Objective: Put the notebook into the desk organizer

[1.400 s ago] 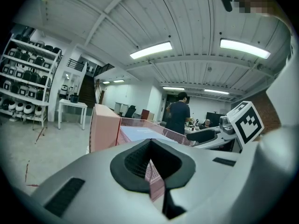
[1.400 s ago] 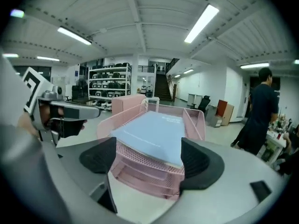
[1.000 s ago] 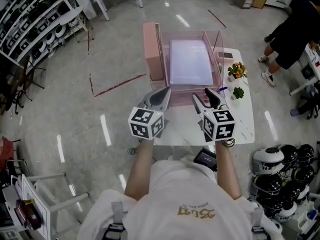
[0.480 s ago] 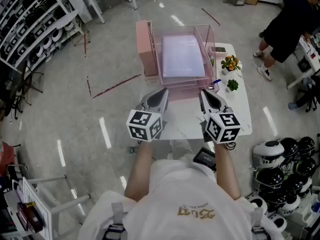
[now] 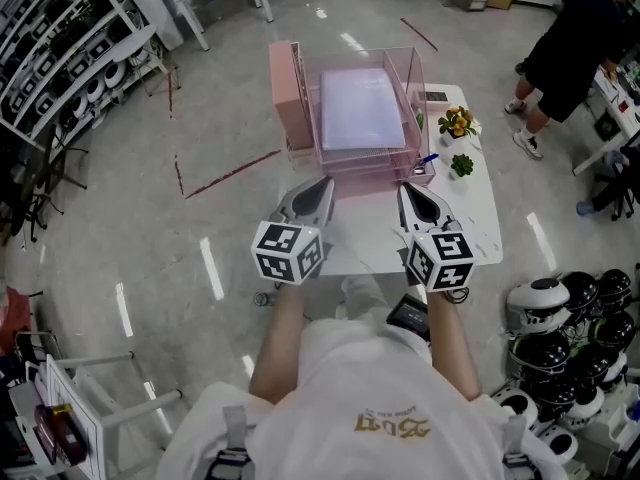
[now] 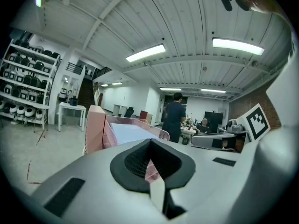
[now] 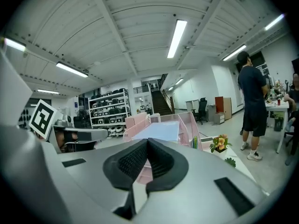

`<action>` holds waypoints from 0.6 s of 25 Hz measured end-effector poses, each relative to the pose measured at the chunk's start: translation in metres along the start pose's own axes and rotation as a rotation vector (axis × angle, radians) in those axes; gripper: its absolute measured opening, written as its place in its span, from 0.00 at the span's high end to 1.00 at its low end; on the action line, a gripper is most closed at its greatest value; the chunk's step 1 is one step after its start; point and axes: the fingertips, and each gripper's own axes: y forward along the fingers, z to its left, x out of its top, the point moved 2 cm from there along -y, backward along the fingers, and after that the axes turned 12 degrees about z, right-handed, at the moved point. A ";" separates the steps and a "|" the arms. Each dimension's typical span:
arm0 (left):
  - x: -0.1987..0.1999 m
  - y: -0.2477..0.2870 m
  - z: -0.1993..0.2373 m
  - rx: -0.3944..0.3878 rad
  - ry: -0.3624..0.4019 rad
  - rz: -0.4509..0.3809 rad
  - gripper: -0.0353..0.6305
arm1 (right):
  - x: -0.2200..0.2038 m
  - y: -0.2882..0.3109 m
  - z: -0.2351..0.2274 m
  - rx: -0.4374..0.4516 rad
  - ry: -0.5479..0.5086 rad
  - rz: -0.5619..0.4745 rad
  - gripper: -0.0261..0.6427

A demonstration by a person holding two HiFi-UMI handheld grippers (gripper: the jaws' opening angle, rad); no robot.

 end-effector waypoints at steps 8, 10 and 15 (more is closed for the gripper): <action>-0.001 -0.001 -0.001 0.005 -0.001 -0.002 0.92 | -0.003 -0.001 -0.001 -0.005 0.001 0.008 0.94; -0.001 -0.002 -0.001 0.007 -0.002 -0.002 0.92 | -0.004 -0.001 0.000 -0.007 -0.002 0.014 0.94; 0.000 -0.005 -0.001 0.008 -0.003 -0.008 0.92 | -0.004 -0.004 0.001 -0.033 -0.015 0.016 0.94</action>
